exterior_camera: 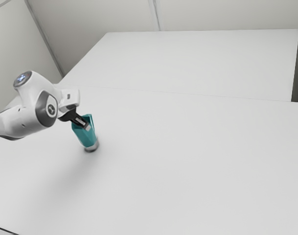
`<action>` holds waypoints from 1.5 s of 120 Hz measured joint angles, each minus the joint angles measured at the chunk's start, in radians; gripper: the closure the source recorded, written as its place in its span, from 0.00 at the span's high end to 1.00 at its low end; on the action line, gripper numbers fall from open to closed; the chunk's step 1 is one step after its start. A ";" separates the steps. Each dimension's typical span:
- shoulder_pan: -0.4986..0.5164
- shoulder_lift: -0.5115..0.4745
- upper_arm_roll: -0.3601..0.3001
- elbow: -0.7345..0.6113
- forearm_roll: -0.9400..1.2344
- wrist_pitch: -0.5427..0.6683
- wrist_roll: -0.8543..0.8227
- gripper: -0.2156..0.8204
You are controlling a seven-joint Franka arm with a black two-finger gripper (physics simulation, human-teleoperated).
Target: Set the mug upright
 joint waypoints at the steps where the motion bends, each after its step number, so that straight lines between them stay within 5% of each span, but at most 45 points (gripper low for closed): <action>1: 0.000 0.003 0.000 0.000 0.000 0.001 0.000 0.03; 39: 0.010 0.050 -0.024 0.000 -0.003 0.030 -0.014 0.05; 72: -0.002 0.024 -0.057 0.037 -0.007 0.009 -0.021 0.54; 92: -0.002 0.040 -0.063 0.219 -0.002 -0.176 -0.058 0.68; 137: 0.001 0.296 -0.060 0.882 0.139 -0.755 -0.199 0.77; 180: 0.001 0.288 -0.060 0.972 0.159 -0.957 -0.285 0.79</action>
